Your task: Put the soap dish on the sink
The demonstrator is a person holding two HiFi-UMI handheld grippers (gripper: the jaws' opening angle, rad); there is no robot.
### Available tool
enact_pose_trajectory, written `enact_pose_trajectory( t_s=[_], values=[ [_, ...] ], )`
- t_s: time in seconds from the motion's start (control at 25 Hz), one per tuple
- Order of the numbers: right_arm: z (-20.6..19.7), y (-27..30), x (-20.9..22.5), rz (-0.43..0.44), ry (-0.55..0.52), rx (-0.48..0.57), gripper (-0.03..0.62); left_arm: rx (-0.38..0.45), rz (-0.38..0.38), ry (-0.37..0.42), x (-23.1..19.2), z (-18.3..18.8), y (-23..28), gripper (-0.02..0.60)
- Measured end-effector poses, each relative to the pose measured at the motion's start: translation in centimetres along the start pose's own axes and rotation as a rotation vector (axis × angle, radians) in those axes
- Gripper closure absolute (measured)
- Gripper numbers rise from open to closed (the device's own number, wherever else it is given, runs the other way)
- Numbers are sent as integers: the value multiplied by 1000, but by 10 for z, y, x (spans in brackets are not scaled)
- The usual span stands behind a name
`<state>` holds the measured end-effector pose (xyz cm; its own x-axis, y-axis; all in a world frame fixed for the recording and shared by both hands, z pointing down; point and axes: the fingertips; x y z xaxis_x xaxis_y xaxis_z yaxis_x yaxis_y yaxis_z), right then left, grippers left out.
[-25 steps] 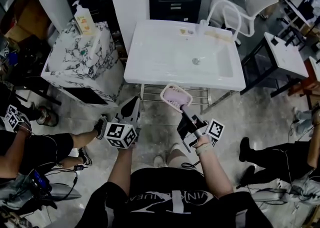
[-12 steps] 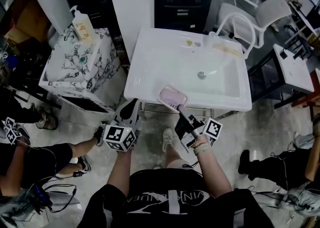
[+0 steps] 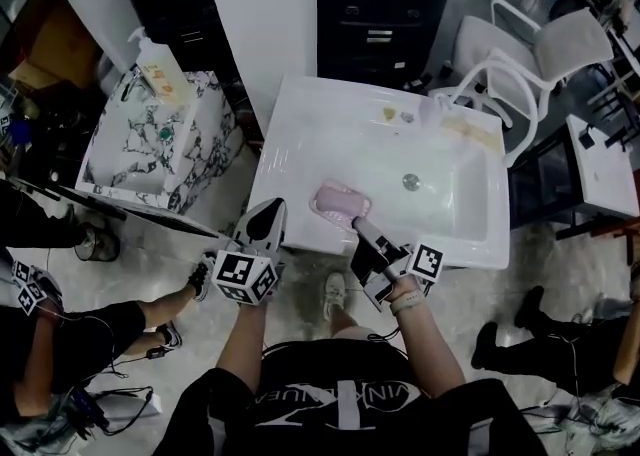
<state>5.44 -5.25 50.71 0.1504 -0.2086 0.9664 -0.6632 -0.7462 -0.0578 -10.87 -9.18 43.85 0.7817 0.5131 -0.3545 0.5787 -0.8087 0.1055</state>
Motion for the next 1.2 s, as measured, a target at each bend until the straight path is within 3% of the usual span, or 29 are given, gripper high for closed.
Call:
enact_pose_trajectory(
  t_s=[0.56, 1.2],
  values=[
    [58, 46, 32, -52, 24, -81, 499, -19, 49, -2, -25, 9, 71, 563],
    [87, 84, 68, -129, 43, -171, 499, -61, 96, -25, -47, 0, 110, 565]
  ],
)
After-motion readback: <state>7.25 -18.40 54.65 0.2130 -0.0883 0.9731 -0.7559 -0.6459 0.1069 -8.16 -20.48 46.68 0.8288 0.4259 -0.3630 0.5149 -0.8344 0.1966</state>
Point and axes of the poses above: the fingertips, and each gripper's own axes: y forward along the fingers, x to its right, z out of its top, and after that the axes turned 10 degrees about -y, right-handed
